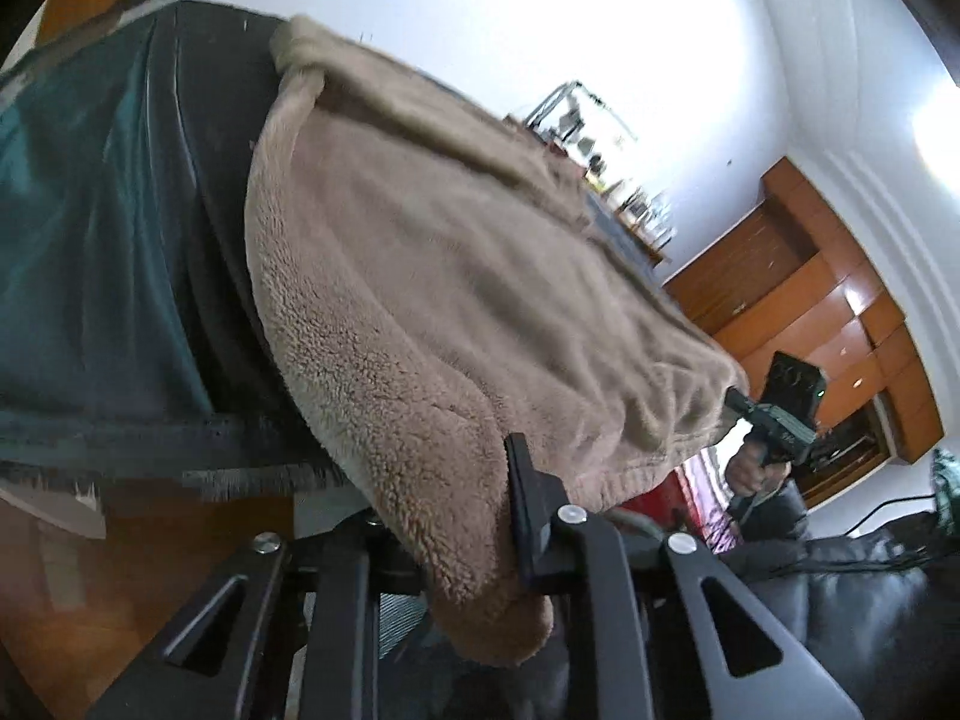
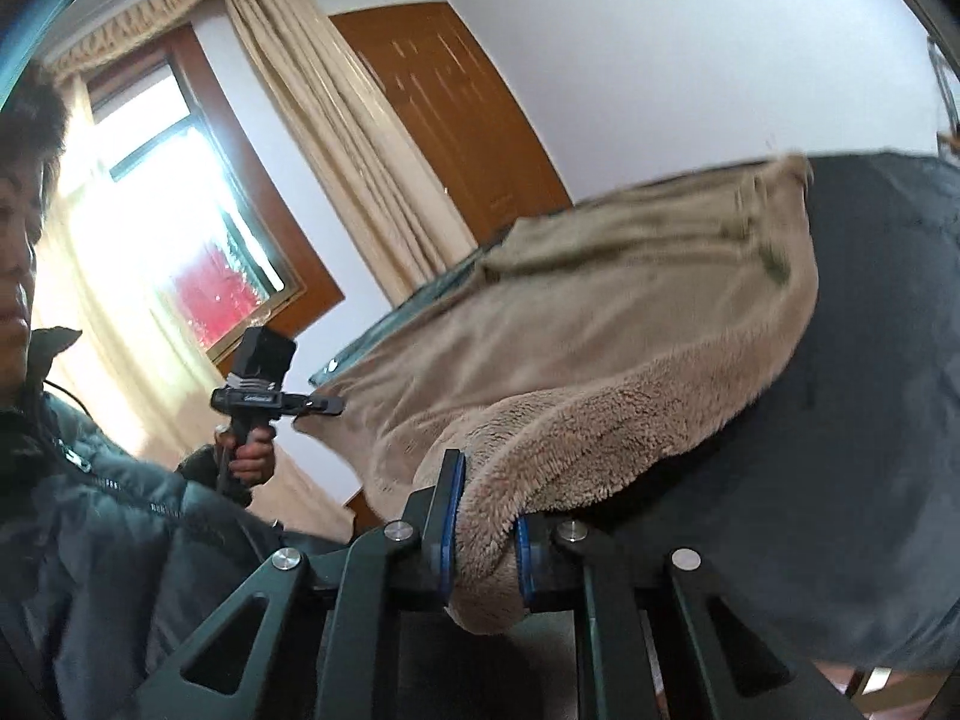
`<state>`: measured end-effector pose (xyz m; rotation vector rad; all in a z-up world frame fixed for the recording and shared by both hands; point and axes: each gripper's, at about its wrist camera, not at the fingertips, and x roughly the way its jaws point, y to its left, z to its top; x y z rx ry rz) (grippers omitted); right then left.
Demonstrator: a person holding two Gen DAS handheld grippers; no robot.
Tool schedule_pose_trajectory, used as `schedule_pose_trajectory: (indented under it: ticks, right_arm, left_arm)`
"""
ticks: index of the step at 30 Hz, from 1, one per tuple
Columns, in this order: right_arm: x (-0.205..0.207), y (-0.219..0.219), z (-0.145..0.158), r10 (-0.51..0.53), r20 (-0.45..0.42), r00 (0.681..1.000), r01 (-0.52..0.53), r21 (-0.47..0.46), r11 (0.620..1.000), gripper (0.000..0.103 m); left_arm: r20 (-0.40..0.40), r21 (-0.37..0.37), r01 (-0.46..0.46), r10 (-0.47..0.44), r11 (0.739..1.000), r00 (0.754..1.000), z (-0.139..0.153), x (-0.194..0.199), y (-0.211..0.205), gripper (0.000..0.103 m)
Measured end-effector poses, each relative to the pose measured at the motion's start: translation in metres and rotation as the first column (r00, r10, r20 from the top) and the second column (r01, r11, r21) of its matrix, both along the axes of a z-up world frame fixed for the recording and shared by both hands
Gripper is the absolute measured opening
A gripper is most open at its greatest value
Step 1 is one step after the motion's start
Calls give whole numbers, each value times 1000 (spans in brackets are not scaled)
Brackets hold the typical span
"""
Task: Fold clothes
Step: 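Lift the fleece edge with both grippers and fold it over the fleece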
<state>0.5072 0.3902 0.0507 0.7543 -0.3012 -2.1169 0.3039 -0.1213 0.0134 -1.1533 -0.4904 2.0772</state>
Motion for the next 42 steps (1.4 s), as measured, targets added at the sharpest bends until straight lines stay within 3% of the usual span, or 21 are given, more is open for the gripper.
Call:
schedule_pose_trajectory:
  ticks: [5, 12, 17, 23, 27, 32, 37, 42]
  right_arm:
    - [-9, 5, 15, -27, -47, 999, 27, -14, 1000, 16]
    - [-21, 8, 30, -55, -71, 996, 51, -62, 997, 16]
    - [-33, 2, 30, -61, -75, 995, 56, -76, 996, 16]
    - [-44, 5, 39, -119, -92, 989, 114, -57, 992, 16]
    - [-52, -2, 58, -214, -178, 960, 225, 42, 973, 16]
    - [-65, -14, 85, -305, -303, 903, 360, 148, 921, 16]
    - [-86, -20, 104, -334, -366, 869, 415, 169, 894, 16]
    - [-115, -21, 116, -377, -373, 848, 462, 173, 870, 16]
  left_arm:
    - [4, -13, -16, 16, 1000, 1000, 9, -1, 2, 22]
    - [46, 30, -48, 46, 998, 998, 14, 10, -21, 22]
    - [-2, 58, -72, 72, 996, 997, 37, 10, -26, 22]
    - [-117, 68, -90, 97, 994, 988, 73, -6, -24, 22]
    - [-191, 90, -123, 138, 988, 972, 98, -26, -26, 22]
    - [-245, 105, -154, 176, 982, 953, 121, -54, -26, 22]
    - [-234, 125, -188, 213, 974, 949, 132, -90, -28, 22]
    - [-223, 113, -206, 227, 972, 948, 138, -129, -25, 22]
